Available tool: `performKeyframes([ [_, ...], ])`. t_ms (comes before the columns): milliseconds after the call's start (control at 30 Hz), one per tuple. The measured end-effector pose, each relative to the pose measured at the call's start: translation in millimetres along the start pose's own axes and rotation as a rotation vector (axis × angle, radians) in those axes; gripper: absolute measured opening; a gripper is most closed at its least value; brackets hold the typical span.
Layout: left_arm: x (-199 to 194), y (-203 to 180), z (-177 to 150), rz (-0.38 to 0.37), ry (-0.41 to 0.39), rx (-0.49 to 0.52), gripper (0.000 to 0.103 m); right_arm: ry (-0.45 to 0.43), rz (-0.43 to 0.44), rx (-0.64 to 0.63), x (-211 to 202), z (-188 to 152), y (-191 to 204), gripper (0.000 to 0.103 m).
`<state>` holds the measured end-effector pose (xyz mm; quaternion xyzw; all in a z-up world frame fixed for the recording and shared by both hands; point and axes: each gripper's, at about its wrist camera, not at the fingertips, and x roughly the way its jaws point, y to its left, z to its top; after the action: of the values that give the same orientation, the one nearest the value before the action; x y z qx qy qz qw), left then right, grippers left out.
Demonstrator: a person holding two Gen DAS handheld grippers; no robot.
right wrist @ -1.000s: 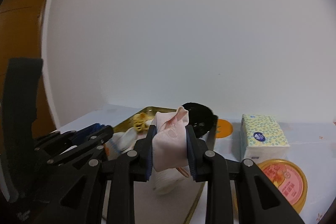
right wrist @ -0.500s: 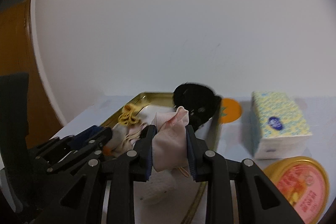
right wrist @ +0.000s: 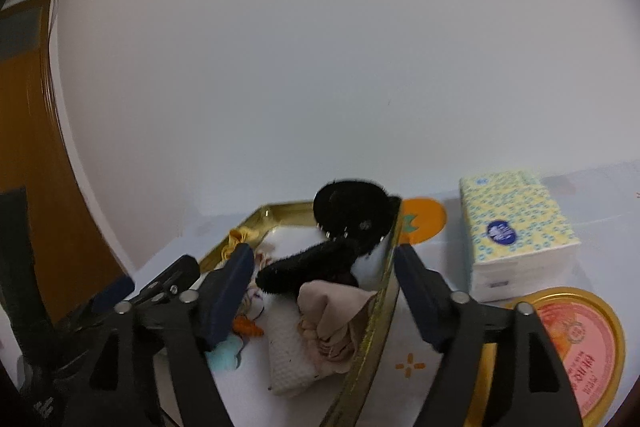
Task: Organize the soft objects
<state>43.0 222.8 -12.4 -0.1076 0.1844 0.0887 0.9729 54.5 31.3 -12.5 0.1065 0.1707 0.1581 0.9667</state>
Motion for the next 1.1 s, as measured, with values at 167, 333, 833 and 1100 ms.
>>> performKeyframes([
  [167, -3.6, -7.9, -2.2, 0.008, -0.01, 0.068, 0.103, -0.085, -0.021, -0.037, -16.7, -0.3, 7.6, 0.093],
  [333, -13.0, -6.2, -2.7, 0.035, -0.059, 0.078, 0.103, -0.096, -0.026, -0.081, -24.2, -2.0, 16.3, 0.093],
  [833, -34.3, -13.4, -7.1, 0.068, -0.148, 0.14, 0.103, -0.2, -0.048, -0.063, -55.8, -7.5, 14.0, 0.093],
  [1100, -43.9, -14.9, -12.3, 0.055, -0.152, 0.141, 0.103, -0.251, -0.07, -0.077, -76.1, -12.2, 18.2, 0.094],
])
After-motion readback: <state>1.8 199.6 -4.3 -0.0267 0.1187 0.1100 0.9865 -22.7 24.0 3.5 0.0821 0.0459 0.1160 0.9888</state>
